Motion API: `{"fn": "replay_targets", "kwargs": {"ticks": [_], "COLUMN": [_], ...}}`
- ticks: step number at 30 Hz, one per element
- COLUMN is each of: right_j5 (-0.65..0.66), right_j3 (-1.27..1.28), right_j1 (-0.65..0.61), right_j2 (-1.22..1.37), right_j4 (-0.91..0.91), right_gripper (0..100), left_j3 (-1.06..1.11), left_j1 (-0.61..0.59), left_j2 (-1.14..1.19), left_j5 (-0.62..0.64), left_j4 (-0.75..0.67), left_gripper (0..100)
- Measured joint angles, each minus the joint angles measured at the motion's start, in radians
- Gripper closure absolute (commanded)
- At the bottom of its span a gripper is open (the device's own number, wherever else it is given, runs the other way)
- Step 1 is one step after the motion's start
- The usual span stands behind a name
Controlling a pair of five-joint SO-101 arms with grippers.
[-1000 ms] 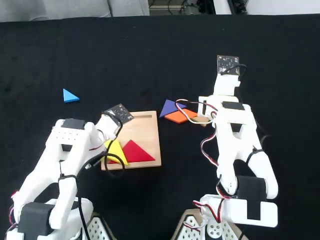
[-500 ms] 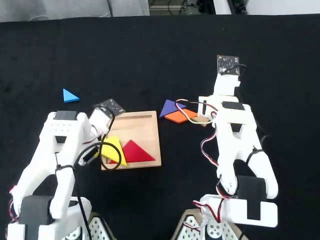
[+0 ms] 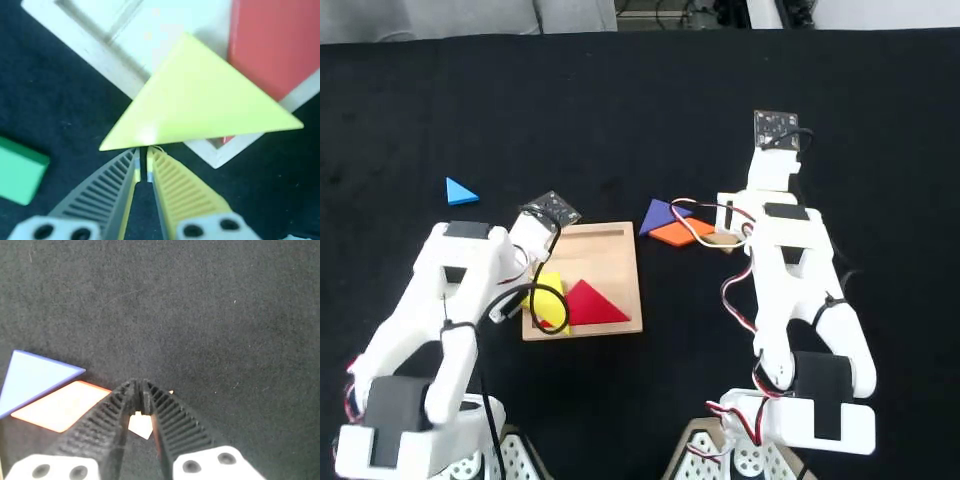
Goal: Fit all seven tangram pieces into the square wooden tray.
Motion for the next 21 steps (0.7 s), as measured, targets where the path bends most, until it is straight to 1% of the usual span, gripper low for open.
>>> {"fn": "replay_targets", "kwargs": {"ticks": [4, 9, 12, 15, 21], "right_j5": [0.000, 0.000, 0.000, 0.000, 0.000], "right_j3": [0.000, 0.000, 0.000, 0.000, 0.000], "right_j1": [0.000, 0.000, 0.000, 0.000, 0.000], "right_j2": [0.000, 0.000, 0.000, 0.000, 0.000], "right_j4": [0.000, 0.000, 0.000, 0.006, 0.025], "right_gripper": [98.7, 98.7, 98.7, 98.7, 98.7], "left_j3": [-0.060, -0.212, -0.298, -0.362, -0.431], "left_j1": [0.003, 0.008, 0.023, 0.043, 0.055], "left_j2": [0.081, 0.183, 0.245, 0.305, 0.334], "left_j5": [0.014, 0.020, 0.071, 0.087, 0.126], "left_j4": [-0.026, -0.025, -0.025, -0.025, -0.025], "left_gripper": [97, 97, 97, 97, 97]}}
